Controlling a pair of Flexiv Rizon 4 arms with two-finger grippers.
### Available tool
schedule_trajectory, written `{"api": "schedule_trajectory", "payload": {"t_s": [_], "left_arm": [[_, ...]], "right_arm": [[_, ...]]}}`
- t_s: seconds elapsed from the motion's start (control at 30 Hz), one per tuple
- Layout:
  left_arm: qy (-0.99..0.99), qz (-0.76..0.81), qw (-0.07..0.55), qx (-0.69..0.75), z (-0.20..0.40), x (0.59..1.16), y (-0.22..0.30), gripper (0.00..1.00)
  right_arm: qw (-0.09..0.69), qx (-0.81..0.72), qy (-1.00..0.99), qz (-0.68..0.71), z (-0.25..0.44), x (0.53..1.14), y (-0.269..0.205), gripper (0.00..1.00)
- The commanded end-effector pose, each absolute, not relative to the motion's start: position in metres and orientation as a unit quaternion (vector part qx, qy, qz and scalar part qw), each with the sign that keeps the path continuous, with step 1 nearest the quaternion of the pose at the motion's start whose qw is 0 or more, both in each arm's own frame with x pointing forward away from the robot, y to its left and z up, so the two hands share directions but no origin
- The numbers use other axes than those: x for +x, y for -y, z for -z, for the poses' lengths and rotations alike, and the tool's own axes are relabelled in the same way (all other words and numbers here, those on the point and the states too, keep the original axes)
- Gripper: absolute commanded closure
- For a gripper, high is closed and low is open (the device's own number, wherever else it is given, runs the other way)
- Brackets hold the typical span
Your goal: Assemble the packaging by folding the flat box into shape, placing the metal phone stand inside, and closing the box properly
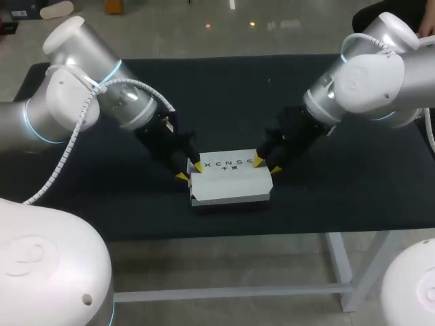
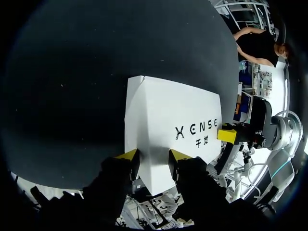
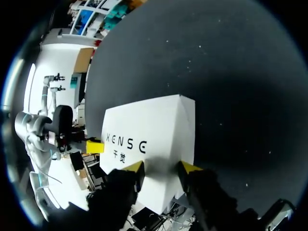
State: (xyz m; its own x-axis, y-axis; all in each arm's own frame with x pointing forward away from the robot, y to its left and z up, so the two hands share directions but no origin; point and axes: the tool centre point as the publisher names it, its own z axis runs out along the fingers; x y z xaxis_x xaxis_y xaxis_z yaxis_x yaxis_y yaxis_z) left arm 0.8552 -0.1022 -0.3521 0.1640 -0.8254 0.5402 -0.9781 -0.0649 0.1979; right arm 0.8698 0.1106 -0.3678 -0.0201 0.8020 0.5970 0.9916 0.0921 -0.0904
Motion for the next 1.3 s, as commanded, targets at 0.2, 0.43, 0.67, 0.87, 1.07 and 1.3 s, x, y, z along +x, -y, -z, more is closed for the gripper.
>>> {"api": "schedule_trajectory", "payload": {"t_s": [0.2,0.43,0.67,0.87,1.07,1.3], "left_arm": [[0.629,-0.135,0.269,0.717,0.351,0.8608,0.1044,0.53],[0.629,-0.135,0.269,0.717,0.351,0.8608,0.1044,0.51],[0.629,-0.135,0.269,0.717,0.351,0.8608,0.1044,0.53],[0.629,-0.135,0.269,0.717,0.351,0.8608,0.1044,0.53],[0.629,-0.135,0.269,0.717,0.351,0.8608,0.1044,0.53],[0.629,-0.135,0.269,0.717,0.351,0.8608,0.1044,0.51]], "right_arm": [[0.28,-0.65,0.686,0.17,0.3666,0.8754,-0.1082,0.52],[0.28,-0.65,0.686,0.17,0.3666,0.8754,-0.1082,0.51],[0.28,-0.65,0.686,0.17,0.3666,0.8754,-0.1082,0.55],[0.28,-0.65,0.686,0.17,0.3666,0.8754,-0.1082,0.53],[0.28,-0.65,0.686,0.17,0.3666,0.8754,-0.1082,0.56],[0.28,-0.65,0.686,0.17,0.3666,0.8754,-0.1082,0.56]]}}
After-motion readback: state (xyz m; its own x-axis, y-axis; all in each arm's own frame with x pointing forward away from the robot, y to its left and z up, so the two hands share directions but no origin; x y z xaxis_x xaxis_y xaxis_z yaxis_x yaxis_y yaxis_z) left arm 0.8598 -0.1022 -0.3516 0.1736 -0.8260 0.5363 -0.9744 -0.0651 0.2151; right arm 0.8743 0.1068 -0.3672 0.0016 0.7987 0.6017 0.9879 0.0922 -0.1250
